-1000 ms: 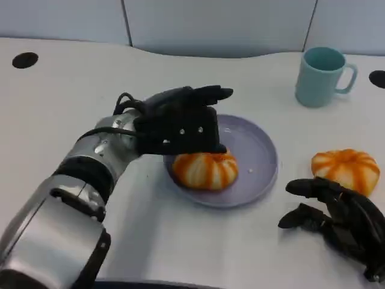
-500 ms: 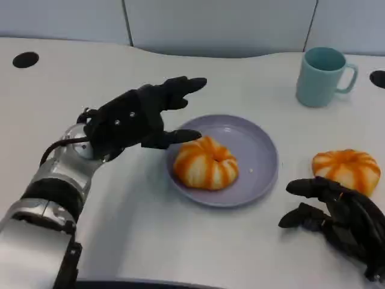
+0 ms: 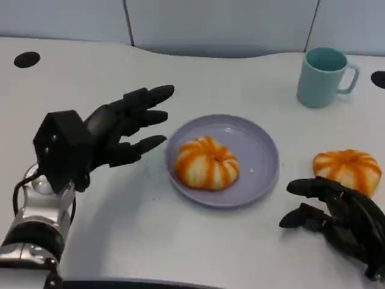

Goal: Grasp the bread from the table and place it into the plate.

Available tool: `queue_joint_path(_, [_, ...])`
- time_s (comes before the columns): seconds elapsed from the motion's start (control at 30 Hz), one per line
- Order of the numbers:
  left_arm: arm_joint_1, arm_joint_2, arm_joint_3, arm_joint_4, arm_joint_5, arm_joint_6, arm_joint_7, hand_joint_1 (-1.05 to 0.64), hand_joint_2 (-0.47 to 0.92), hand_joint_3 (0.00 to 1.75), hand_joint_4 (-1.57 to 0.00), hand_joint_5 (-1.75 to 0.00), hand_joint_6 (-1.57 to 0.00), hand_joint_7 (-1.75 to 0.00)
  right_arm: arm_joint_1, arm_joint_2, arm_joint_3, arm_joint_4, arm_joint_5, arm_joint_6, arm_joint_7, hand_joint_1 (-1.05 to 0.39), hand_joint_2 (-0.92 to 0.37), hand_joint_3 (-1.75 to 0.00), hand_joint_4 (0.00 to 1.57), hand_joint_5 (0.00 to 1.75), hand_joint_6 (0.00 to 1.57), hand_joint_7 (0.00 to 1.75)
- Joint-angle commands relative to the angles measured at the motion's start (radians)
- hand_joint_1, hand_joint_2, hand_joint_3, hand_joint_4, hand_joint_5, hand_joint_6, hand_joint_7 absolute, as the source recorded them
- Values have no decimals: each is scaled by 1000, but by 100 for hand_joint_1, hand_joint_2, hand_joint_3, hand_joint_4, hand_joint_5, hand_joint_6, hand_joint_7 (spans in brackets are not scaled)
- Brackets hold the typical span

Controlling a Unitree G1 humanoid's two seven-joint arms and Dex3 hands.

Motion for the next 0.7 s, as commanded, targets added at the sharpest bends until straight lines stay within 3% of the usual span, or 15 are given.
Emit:
queue_joint_path(0.03, [52,-5,58,-41,-90,29,-59,-71,92,30,-24,-76,-44,-14,27,-13,-2,21,-5,12,10,-39,-92,-9,67,109,81,56])
queue_joint_path(0.17, [107,-21,105,-95,-169,111,-82,-72,92,31,-30,-82,-52,-19,40,-14,8,-12,-17,18,-4,-40,-92,-11,66,108,80,56])
queue_joint_path(0.3, [151,-46,147,-163,-260,238,-128,-72,92,25,-33,-99,-55,-24,48,-14,11,-29,-18,26,-5,-40,-92,-13,65,108,79,57])
queue_joint_path(0.4, [196,-74,194,-221,-353,372,-152,-73,92,17,-38,-127,-56,-40,53,-11,10,-38,-15,28,-1,-41,-92,-12,65,109,79,58])
queue_joint_path(0.57, [275,-89,206,-323,-394,475,-151,-73,92,19,-37,-131,-48,-59,57,-11,8,-47,-11,37,1,-41,-92,-13,65,110,79,59])
queue_joint_path(0.7, [354,-109,210,-450,-438,609,-120,-69,92,24,-41,-127,-46,-62,59,-15,12,-58,-14,56,-6,-42,-92,-12,65,111,78,59])
